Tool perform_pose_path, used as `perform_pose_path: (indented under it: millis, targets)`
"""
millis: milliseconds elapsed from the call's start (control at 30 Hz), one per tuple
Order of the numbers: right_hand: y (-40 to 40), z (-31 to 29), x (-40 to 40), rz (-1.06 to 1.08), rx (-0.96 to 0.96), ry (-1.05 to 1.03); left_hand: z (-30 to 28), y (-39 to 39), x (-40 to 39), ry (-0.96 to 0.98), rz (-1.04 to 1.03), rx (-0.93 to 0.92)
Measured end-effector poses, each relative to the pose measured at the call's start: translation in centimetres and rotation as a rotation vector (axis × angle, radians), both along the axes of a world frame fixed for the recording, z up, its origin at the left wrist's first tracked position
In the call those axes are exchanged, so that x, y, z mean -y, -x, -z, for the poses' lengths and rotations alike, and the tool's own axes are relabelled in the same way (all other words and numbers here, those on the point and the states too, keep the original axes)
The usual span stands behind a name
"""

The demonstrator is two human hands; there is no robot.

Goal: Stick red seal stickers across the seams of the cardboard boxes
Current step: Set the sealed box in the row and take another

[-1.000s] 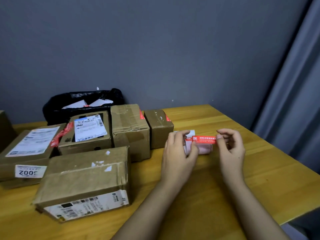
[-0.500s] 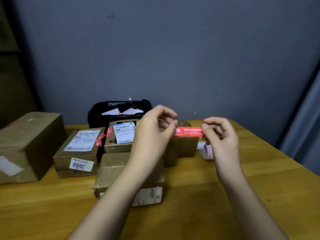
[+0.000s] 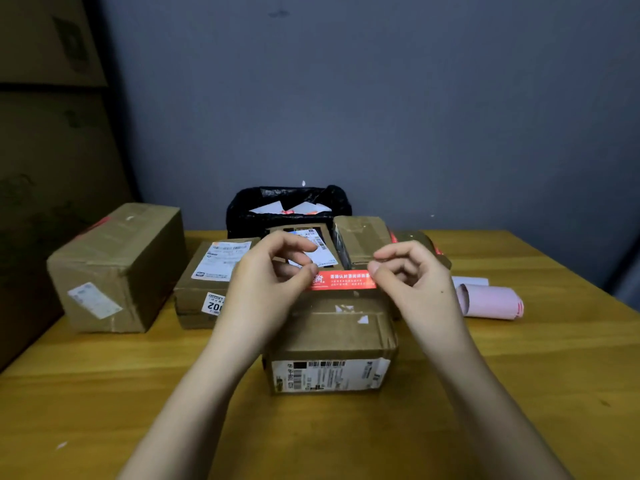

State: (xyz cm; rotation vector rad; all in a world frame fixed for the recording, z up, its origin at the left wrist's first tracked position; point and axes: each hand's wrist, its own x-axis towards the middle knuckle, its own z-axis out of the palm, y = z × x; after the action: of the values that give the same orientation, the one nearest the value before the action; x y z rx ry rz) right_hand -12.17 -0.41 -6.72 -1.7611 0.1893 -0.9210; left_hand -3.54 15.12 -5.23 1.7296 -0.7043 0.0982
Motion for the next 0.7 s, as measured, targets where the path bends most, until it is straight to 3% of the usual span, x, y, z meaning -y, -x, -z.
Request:
perform_pose_path:
  millis: [100, 367, 700]
  targets:
    - [0.3, 0.5, -0.5, 0.057, -0.115, 0.072, 0.2, 0.0, -0.8, -0.128, -0.034, 0.068]
    - [1.2, -0.1, -2.4, 0.312, -0.351, 0.544, 0.2, 0.9, -0.9, -0.415, -0.147, 0.267]
    - [1.0, 1.0, -3.1, 0.532, -0.264, 1.004, 0.5, 1.7, -0.2, -0.556, -0.230, 0.404]
